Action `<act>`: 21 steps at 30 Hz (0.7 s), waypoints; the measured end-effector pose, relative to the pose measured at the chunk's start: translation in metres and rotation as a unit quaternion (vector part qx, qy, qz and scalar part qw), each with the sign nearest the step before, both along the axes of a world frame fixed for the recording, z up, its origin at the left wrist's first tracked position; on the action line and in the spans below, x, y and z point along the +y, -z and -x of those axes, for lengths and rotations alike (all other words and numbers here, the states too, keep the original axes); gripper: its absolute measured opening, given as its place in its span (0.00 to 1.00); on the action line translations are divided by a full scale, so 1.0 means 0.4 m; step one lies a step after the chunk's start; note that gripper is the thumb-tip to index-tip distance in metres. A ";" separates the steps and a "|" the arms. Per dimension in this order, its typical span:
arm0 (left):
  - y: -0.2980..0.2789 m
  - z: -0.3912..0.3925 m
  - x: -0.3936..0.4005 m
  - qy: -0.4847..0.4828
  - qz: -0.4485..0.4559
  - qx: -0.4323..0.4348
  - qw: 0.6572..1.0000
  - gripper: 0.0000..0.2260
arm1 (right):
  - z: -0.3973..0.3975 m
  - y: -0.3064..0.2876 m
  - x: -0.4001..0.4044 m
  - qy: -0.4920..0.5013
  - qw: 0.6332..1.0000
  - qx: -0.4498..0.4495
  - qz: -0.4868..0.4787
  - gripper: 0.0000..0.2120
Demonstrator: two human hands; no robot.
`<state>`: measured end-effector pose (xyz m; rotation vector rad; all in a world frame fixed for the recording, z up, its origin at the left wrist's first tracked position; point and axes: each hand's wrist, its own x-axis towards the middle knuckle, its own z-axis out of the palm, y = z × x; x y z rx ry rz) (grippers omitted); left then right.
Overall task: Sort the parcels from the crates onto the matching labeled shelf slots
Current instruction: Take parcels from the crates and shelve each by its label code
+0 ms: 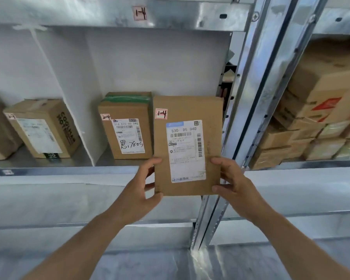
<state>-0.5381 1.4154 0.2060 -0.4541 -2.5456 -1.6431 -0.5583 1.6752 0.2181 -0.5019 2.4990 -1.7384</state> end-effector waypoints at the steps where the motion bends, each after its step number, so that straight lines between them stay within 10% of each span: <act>1: 0.012 0.017 -0.002 -0.002 0.003 0.003 1.000 0.40 | 0.015 0.013 -0.005 0.004 1.000 0.011 -0.006 0.31; 11: 0.146 0.169 0.023 -0.078 -0.102 0.072 0.989 0.25 | 0.137 0.165 -0.087 0.168 0.982 0.090 -0.007 0.21; 21: 0.148 0.258 0.025 -0.043 -0.117 0.057 0.991 0.30 | 0.202 0.165 -0.143 0.250 0.965 0.045 -0.064 0.21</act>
